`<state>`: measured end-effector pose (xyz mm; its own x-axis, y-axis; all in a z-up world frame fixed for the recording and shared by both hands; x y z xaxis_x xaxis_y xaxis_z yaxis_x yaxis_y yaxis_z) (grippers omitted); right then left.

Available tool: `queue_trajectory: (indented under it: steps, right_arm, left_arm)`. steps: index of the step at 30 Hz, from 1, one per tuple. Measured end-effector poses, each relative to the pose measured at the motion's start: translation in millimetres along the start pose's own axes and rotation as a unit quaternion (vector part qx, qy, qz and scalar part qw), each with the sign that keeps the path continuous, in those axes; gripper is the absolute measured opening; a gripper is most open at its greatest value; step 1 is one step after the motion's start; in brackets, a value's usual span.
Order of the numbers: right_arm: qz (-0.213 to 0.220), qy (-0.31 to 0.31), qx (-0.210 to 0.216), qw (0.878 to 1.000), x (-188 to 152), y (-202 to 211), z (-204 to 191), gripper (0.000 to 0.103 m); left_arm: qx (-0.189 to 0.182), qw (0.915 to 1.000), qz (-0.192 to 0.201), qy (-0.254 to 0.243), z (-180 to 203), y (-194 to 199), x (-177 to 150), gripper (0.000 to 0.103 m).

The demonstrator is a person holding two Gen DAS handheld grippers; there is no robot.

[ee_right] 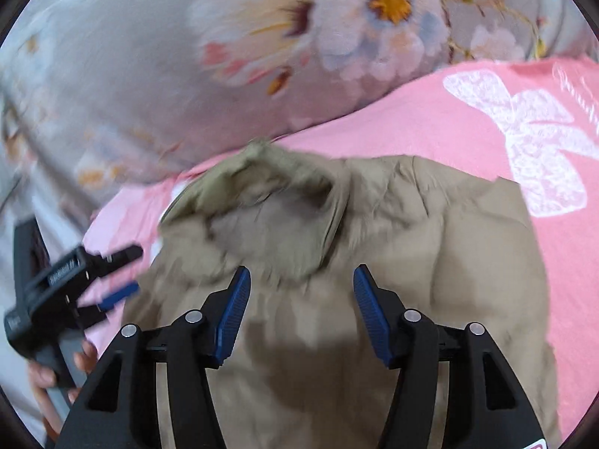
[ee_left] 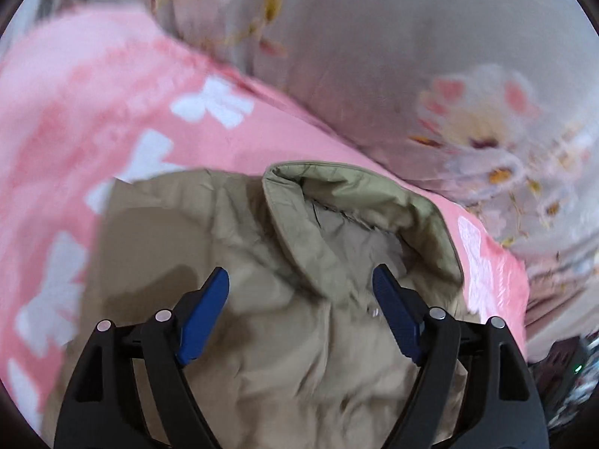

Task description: Fold large clothes

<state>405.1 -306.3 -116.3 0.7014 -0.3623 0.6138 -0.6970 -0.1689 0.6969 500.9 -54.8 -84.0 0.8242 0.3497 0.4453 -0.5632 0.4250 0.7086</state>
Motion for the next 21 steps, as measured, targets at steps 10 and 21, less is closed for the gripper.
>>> queue_trajectory:
  steps: [10, 21]
  right_arm:
    - [0.002, 0.027, -0.027, 0.999, 10, -27, 3, 0.004]
    - [-0.047, 0.088, -0.107, 0.989, -16, -73, 11, 0.003]
  left_arm:
    - [0.02, 0.9988, -0.038, -0.021, -1, -42, -25, 0.005]
    - [0.068, 0.9925, 0.008, -0.101, -9, -64, -50, 0.006]
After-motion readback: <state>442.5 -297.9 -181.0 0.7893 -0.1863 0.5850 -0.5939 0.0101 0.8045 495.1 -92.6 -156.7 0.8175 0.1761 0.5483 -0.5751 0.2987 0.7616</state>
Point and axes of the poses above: each gripper's, at about its wrist camera, not at the fingertips, and y roughly against the way its jaws point, z to its right, x to its top, the point moved 8 cm from there along -y, roughly the way its jaws point, and after that the axes turned 7 degrees about y, right-handed, at the moved point
